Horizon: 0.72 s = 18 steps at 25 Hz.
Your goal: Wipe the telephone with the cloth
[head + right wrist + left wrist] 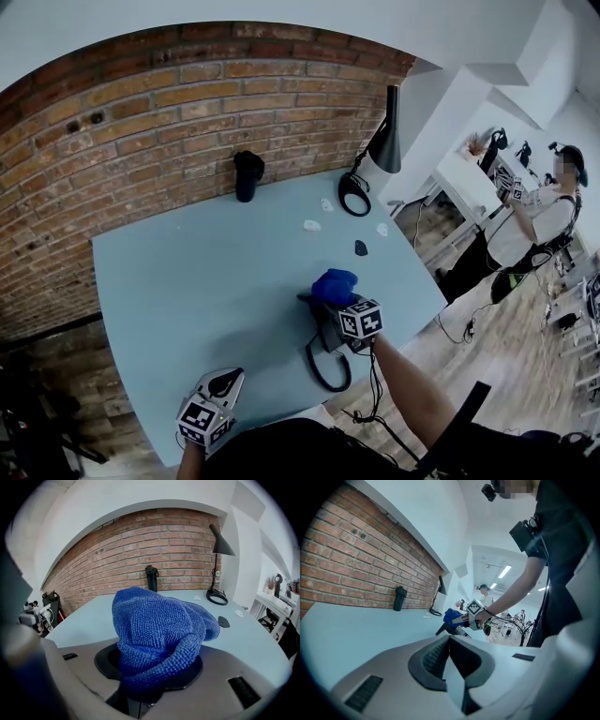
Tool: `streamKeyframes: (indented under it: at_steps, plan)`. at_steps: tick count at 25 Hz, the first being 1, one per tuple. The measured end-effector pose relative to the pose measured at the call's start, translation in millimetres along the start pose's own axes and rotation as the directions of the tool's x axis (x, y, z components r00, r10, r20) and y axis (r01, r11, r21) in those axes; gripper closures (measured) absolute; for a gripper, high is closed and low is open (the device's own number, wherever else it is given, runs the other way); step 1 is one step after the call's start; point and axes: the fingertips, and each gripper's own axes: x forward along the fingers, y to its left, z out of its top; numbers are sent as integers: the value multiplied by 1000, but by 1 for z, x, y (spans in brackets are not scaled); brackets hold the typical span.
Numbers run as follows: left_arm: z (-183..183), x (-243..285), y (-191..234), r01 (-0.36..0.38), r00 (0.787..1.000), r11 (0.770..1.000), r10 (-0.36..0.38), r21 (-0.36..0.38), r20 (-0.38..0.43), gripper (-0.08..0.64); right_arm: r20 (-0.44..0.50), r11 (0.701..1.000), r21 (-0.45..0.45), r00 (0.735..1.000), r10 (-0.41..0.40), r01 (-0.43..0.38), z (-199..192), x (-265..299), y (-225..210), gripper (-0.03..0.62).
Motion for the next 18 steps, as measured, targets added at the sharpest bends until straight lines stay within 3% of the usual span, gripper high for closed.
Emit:
streamKeyframes:
  at_steps: [18]
  plan:
    - [1,0,-4,0,1000,1000,0,6,6,560,19,1000,31,1000,-4,4,-18,-8,9,399]
